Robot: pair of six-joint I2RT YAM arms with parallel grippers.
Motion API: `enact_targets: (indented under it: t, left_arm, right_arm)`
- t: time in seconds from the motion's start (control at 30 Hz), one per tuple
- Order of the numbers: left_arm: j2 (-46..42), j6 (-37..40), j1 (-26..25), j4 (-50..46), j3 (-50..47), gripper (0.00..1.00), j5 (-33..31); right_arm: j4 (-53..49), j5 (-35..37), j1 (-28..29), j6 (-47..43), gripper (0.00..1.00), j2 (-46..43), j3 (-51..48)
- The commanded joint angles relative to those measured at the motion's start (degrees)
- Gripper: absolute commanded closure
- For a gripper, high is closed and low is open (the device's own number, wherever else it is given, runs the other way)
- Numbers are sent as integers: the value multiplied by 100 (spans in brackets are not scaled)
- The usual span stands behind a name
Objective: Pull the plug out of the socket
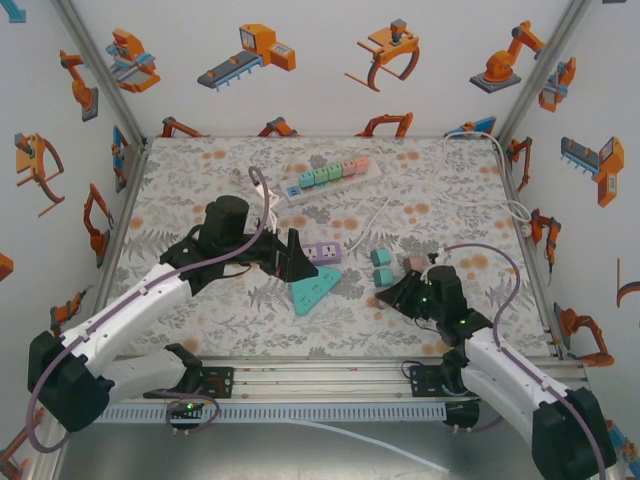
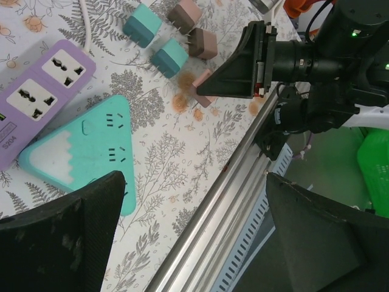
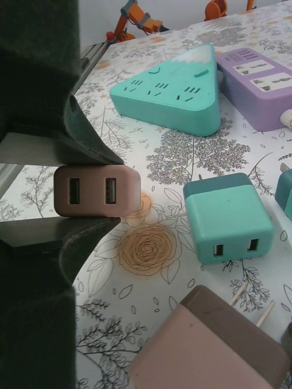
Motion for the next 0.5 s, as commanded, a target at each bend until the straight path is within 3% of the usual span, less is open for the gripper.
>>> enact_targets:
  t: [0.0, 0.13, 0.23, 0.3, 0.47]
  left_arm:
    - [37, 211, -50, 159, -52, 10, -60]
    - [11, 431, -55, -6, 4, 9, -294]
    - [9, 534, -62, -66, 30, 8, -375]
    - [19, 554, -55, -63, 22, 8, -395]
    - [93, 565, -63, -53, 16, 8, -396]
  right_arm:
    - [886, 14, -22, 109, 86, 333, -143]
    - [1119, 162, -21, 115, 81, 569, -241]
    - [779, 316, -22, 60, 60, 544, -201]
    - [500, 405, -22, -14, 53, 494, -156]
    - [-168, 693, -22, -112, 52, 238, -35]
